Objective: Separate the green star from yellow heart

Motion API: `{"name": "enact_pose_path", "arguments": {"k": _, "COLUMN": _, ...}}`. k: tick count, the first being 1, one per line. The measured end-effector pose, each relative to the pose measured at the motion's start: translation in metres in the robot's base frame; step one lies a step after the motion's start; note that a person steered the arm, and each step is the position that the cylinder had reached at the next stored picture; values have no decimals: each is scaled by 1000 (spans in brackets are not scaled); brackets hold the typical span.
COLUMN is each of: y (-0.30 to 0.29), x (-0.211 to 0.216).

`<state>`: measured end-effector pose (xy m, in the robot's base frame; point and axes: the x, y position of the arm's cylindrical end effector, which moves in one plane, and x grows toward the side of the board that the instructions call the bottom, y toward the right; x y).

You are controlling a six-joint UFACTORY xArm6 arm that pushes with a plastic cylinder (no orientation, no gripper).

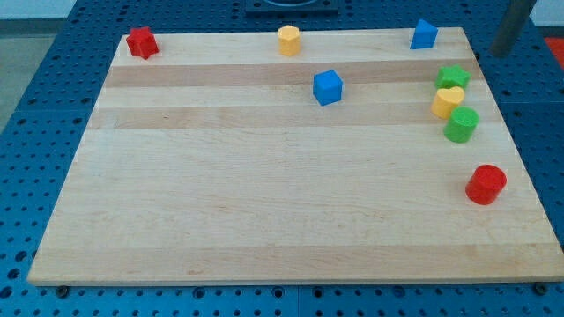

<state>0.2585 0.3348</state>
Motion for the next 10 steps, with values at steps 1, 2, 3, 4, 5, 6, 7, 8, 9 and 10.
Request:
{"name": "enact_pose_path", "arguments": {"k": 1, "y": 0, "x": 7}}
{"name": "enact_pose_path", "arguments": {"k": 2, "y": 0, "x": 28}}
{"name": "enact_pose_path", "arguments": {"k": 3, "y": 0, "x": 46}}
{"name": "enact_pose_path", "arguments": {"k": 4, "y": -9, "x": 59}}
{"name": "enact_pose_path", "arguments": {"k": 5, "y": -20, "x": 69}}
{"name": "enact_pose_path", "arguments": {"k": 6, "y": -20, "x": 69}}
{"name": "enact_pose_path", "arguments": {"k": 7, "y": -25, "x": 69}}
{"name": "enact_pose_path", "arguments": {"k": 8, "y": -34, "x": 69}}
{"name": "enact_pose_path", "arguments": {"k": 9, "y": -49, "x": 69}}
{"name": "enact_pose_path", "arguments": {"k": 10, "y": -81, "x": 69}}
